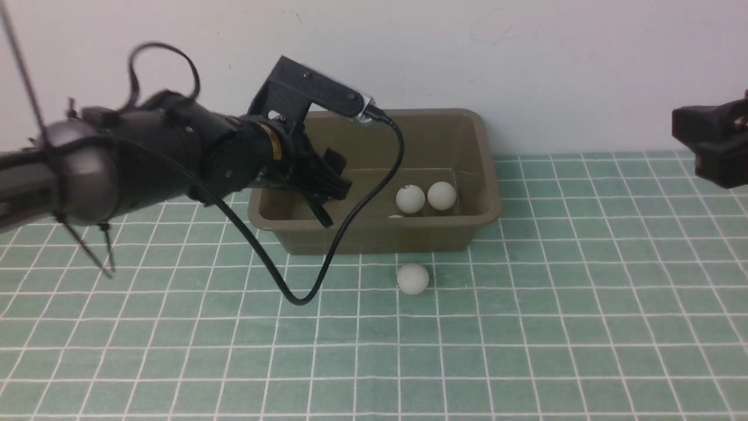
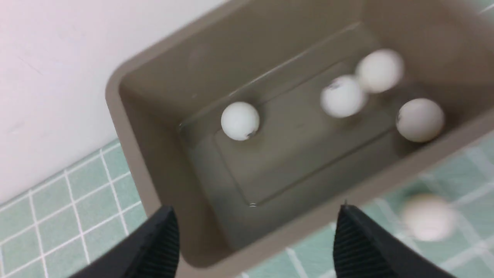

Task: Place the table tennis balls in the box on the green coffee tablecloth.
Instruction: 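Reach for and grasp a ping pong ball on the table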

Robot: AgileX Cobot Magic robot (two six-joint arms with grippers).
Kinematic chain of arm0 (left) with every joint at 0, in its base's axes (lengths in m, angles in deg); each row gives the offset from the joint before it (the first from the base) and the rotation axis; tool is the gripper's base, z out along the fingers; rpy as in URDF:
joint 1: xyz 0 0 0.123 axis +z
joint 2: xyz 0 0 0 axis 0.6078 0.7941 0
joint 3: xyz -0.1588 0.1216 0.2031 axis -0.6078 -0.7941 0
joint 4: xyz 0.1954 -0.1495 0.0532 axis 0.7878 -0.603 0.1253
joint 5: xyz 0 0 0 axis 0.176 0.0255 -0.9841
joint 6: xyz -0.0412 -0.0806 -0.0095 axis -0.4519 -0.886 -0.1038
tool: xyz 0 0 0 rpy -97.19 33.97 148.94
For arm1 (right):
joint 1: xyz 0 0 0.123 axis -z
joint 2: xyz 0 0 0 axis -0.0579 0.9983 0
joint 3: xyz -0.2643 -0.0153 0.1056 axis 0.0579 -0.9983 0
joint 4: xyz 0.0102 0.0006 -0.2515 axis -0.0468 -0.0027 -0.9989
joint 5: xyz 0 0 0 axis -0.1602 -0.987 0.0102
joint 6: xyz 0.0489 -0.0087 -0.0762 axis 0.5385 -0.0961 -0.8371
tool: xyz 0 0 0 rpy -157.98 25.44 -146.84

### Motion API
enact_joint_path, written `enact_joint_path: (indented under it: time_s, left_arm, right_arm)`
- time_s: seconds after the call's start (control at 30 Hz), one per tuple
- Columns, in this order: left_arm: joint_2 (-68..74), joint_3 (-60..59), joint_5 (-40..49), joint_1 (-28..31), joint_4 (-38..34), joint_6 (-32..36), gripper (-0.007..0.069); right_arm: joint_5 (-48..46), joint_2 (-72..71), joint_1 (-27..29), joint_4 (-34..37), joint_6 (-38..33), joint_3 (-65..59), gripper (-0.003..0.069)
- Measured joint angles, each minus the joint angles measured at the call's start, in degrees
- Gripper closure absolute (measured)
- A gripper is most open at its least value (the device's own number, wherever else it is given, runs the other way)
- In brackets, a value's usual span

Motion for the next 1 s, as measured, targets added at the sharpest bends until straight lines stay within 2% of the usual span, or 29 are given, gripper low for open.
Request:
enact_joint_path:
  time_s: [0.13,0.23,0.37,0.47,0.73,1.0]
  left_arm:
    - [-8.1,0.1,5.3,-3.7,-2.1,0.0,0.0167]
    - [-12.6,0.3,12.2,-5.5,-2.6,0.0,0.0167]
    - [-13.7,0.3,21.8,-6.0,-2.6,0.0,0.0167]
    - [-13.6,0.3,24.6,-6.0,-3.8,0.4,0.0167]
    - [-13.6,0.3,24.6,-6.1,-14.4,8.0,0.0167]
    - [-13.8,0.3,24.6,-6.1,-12.6,8.9,0.0167]
  right_arm:
    - [1.5,5.3,-8.6,2.6,-2.9,0.0,0.0187]
    - [3.0,10.6,-12.2,3.0,-1.5,0.1,0.0187]
    - [3.4,16.7,-12.7,3.0,1.6,2.0,0.0187]
    - [3.5,21.6,-12.7,3.1,2.3,4.6,0.0187]
    - [2.9,34.5,-12.7,7.2,2.3,11.2,0.0187]
    - [6.9,40.0,-12.7,14.9,2.3,11.5,0.0187]
